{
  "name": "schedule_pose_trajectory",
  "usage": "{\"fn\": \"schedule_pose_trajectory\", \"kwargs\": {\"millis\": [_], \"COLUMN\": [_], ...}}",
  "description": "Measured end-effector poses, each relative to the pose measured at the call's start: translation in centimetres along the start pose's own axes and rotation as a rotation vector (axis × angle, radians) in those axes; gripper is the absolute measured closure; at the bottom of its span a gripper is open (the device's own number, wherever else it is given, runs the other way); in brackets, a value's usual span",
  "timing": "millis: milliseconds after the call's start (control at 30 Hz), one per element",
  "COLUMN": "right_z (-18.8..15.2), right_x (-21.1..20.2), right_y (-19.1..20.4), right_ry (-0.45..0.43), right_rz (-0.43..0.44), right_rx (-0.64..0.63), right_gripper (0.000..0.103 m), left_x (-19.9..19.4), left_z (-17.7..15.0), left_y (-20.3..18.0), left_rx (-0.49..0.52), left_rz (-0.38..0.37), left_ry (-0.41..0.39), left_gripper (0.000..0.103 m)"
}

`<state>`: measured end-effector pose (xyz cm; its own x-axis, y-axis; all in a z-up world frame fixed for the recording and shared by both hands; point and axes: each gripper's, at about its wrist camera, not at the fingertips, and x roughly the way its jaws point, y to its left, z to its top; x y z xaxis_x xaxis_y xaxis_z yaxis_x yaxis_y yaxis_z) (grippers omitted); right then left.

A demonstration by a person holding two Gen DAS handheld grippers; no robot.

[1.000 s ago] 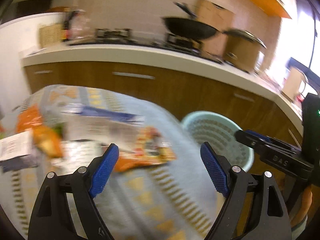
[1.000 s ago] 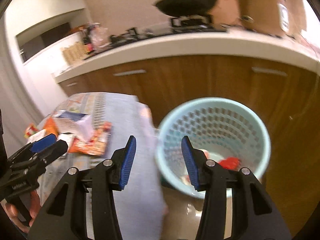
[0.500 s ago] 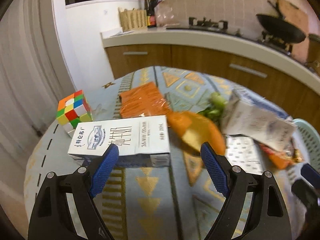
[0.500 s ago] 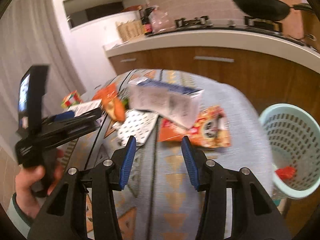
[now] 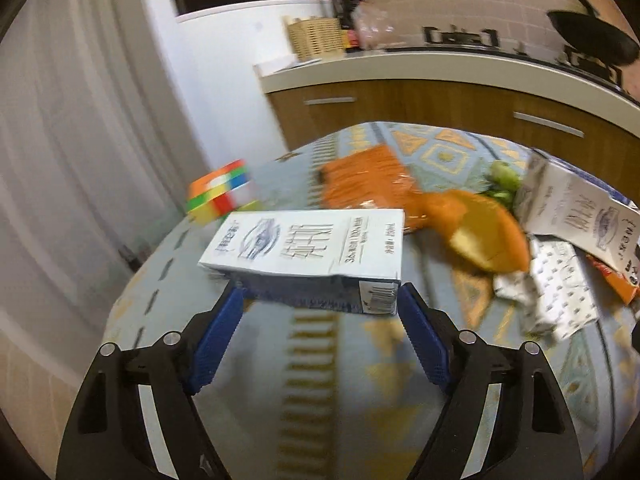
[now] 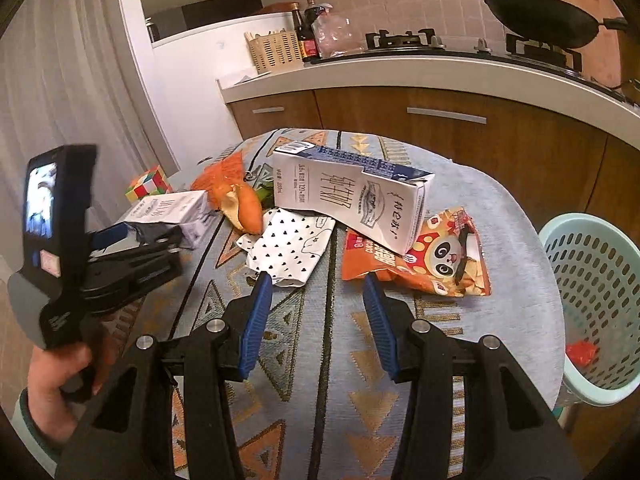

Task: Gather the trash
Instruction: 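Grasp the white milk carton with the left tool while the right tool grasps the blue carton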

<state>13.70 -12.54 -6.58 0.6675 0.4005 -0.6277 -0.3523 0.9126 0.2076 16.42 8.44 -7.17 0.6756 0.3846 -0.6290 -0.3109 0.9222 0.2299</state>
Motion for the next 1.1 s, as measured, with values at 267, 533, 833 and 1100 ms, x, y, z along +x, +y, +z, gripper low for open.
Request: {"fn": "schedule_pose_trajectory", "kwargs": {"millis": [267, 533, 833, 1100], "right_z": [-0.1, -0.1, -0.1, -0.1], "right_x": [0.0, 0.3, 0.3, 0.3], "right_y": [0.1, 0.6, 0.1, 0.7], "right_ry": [-0.001, 0.01, 0.016, 0.014], "right_rz": [0.005, 0.014, 0.042, 0.039], "right_rx": [-0.006, -0.029, -0.008, -0.034], "right_gripper": [0.059, 0.057, 0.057, 0.055], "left_x": [-0.5, -2.0, -1.3, 0.1], "left_z": [-1.7, -4.0, -0.9, -1.3], "left_y": [7.1, 14.1, 8.9, 9.4], "left_rx": [-0.112, -0.241, -0.196, -0.188], "left_rz": [0.017, 0.007, -0.161, -0.065], "left_ry": [0.037, 0.059, 0.061, 0.102], "left_gripper": [0.026, 0.028, 0.017, 0.024]}}
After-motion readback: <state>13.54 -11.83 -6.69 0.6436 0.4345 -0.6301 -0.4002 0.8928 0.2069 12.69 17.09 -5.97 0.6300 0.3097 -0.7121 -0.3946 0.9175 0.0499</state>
